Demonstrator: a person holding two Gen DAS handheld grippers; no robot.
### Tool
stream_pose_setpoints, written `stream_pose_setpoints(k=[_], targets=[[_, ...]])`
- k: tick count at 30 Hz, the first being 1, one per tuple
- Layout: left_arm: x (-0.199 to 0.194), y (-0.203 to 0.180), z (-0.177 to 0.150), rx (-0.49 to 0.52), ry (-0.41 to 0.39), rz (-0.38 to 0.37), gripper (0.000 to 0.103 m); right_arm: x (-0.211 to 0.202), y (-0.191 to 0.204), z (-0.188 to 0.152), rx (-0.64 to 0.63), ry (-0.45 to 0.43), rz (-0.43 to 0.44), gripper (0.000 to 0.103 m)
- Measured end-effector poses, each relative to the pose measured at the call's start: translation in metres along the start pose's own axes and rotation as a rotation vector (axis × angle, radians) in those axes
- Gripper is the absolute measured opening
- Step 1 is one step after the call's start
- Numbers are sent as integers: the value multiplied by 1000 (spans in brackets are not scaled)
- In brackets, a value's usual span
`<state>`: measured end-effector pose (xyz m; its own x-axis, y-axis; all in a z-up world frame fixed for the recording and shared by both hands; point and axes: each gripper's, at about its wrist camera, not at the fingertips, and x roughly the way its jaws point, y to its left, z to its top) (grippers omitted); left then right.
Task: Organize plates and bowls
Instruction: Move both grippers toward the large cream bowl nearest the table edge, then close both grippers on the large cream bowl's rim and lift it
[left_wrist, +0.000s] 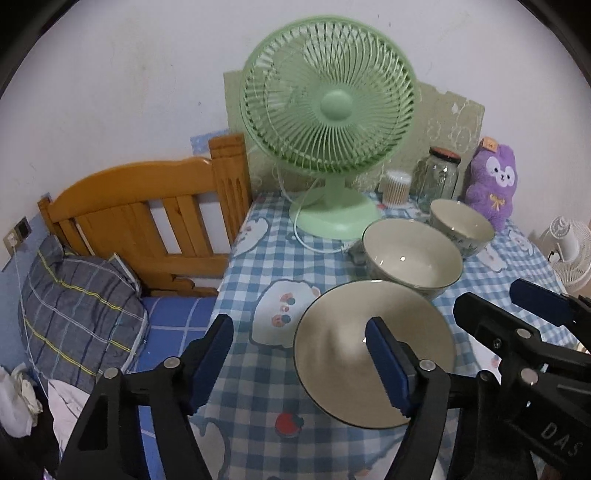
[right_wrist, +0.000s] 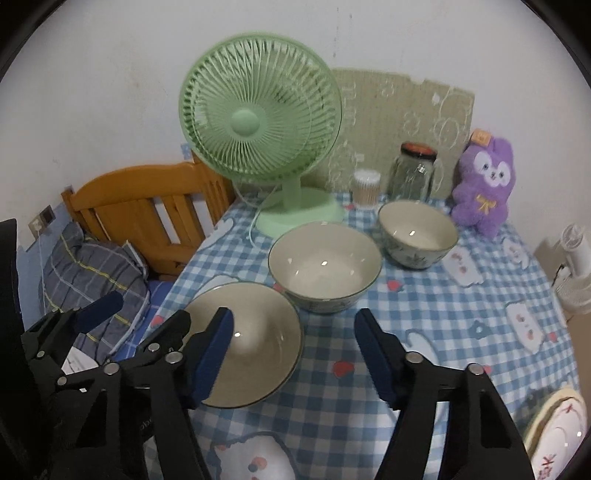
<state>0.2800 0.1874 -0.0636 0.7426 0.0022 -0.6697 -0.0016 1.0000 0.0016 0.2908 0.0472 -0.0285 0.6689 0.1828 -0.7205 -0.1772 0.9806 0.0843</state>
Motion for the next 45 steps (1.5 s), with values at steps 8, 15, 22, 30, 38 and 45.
stream_pose_setpoints(k=[8,15,22,30,38,45], targets=[[31,0,-8,15,76,-48,55,36,-2,-6,13,70,-22,49],[53,-6,-18,41,142,-84,44,58,-2,-11,-2,111,-41,41],[61,-8,-22,43,176,-102,34,71,1,-16,-40,134,-53,20],[63,-9,-21,36,189,-96,20,72,2,-17,-44,139,-43,14],[57,-12,-26,34,203,-85,16,59,4,-21,-61,117,-78,14],[38,-24,-32,50,189,-83,16,37,-3,-31,-64,108,-87,14]])
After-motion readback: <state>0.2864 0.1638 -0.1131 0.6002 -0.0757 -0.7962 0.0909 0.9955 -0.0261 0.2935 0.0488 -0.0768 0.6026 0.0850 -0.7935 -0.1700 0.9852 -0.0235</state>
